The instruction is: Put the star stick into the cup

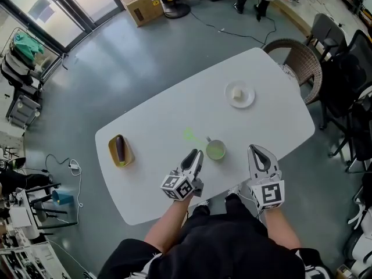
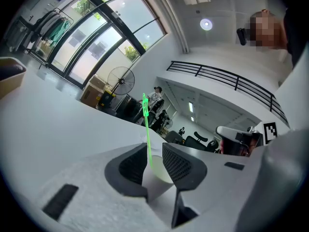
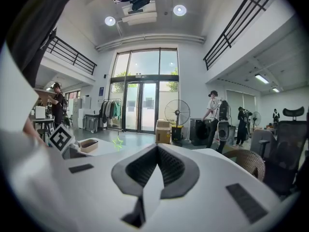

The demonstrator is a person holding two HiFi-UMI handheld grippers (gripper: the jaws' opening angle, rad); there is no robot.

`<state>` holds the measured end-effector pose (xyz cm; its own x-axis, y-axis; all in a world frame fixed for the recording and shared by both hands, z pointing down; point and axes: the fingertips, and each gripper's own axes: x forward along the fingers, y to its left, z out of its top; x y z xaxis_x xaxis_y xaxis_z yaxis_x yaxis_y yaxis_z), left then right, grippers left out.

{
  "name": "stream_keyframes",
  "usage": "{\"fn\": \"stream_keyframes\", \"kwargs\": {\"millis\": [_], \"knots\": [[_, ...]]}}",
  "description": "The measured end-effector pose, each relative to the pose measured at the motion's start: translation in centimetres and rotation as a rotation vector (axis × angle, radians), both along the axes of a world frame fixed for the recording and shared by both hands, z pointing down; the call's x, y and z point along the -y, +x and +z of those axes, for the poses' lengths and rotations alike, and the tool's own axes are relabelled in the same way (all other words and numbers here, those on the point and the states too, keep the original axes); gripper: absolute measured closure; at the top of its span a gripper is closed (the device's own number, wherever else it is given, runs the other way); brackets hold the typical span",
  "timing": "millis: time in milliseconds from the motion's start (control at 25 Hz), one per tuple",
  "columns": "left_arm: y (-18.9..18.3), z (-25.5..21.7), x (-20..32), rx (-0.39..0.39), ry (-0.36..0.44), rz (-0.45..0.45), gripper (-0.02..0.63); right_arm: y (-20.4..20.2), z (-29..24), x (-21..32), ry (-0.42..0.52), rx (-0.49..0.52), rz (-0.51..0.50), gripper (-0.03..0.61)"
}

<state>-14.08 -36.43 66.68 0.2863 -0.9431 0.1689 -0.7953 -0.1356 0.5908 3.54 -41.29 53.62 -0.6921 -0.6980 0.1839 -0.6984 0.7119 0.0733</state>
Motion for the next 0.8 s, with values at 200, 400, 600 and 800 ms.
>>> {"fn": "stream_keyframes", "kwargs": {"millis": [200, 400, 600, 800], "knots": [[0.5, -3.0, -1.7, 0.101, 0.053, 0.022, 0.518, -1.5, 0.0, -1.0, -0.019, -0.005, -0.028, 0.572], [1.3, -7.1, -2.1, 0.179, 0.148, 0.037, 0.538, -1.8, 1.0, -2.0, -0.028, 0.002, -0.05, 0.572], [0.3, -10.1, -2.2, 0.205, 0.195, 0.003, 0.594, -3.0, 0.3, -2.3, -0.012, 0.019, -0.064, 0.572], [0.0, -11.5, -2.0, 0.248, 0.197, 0.007, 0.603, -4.0, -0.7, -2.2, 0.002, 0.044, -0.081, 0.572]]}}
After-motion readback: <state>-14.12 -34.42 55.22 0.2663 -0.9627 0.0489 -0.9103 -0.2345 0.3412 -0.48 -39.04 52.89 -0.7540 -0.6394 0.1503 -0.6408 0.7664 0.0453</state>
